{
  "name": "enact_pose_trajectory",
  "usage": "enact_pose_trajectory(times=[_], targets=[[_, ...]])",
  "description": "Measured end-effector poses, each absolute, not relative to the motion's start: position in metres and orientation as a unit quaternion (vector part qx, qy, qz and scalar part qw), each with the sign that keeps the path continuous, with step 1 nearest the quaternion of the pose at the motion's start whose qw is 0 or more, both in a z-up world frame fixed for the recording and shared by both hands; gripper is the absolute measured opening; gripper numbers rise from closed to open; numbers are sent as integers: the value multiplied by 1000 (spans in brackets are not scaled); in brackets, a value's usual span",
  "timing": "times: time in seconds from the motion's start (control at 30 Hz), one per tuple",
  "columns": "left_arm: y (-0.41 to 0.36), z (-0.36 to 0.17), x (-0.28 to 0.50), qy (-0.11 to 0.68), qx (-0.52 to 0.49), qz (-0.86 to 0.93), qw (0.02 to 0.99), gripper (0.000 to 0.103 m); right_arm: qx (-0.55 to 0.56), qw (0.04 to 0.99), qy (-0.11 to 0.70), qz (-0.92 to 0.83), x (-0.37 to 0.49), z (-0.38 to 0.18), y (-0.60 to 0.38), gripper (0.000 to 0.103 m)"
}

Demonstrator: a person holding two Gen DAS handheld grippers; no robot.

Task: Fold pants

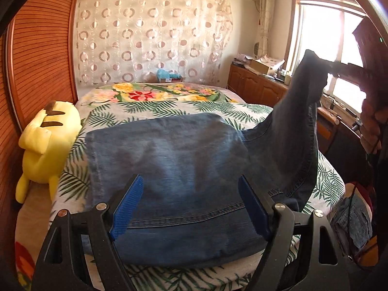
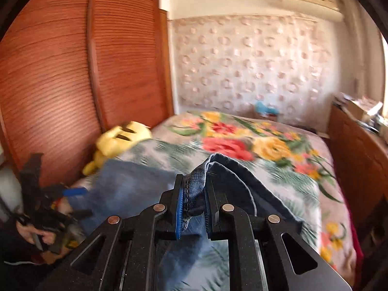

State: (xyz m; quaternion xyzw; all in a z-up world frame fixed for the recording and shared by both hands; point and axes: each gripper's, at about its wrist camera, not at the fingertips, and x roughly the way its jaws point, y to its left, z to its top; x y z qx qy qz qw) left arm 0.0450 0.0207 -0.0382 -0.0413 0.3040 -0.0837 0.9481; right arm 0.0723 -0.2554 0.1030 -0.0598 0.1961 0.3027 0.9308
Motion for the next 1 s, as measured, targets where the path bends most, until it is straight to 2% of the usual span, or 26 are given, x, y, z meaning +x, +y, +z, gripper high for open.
enact_pose_trajectory(times=[0.13,0.37,0.43,0.5,0.8,0.87,0.93,0.97,1.0], targets=[[40,-39,37,306,-41,-64,949,81,-92,911,182,359,79,116,-195,14],[69,-48,34,315,-63,-43,946,81,-114,866,230,428,97,90,-118,15],[72,-51,36,317,-69,-40,945,81,-122,862,240,430,104,84,-110,30],[74,-53,36,318,-76,-43,944,81,-125,863,242,425,115,81,-106,38],[65,-60,53,325,-70,-61,941,80,-119,883,275,361,129,64,-135,42],[68,-61,62,329,-80,-67,939,73,-117,883,291,349,132,53,-135,42],[68,-63,72,336,-81,-77,935,63,-107,881,305,344,134,42,-134,55],[68,-66,79,344,-77,-78,933,53,-103,881,311,340,137,40,-133,58],[66,-68,84,350,-72,-77,931,48,-100,881,316,337,136,37,-133,60]])
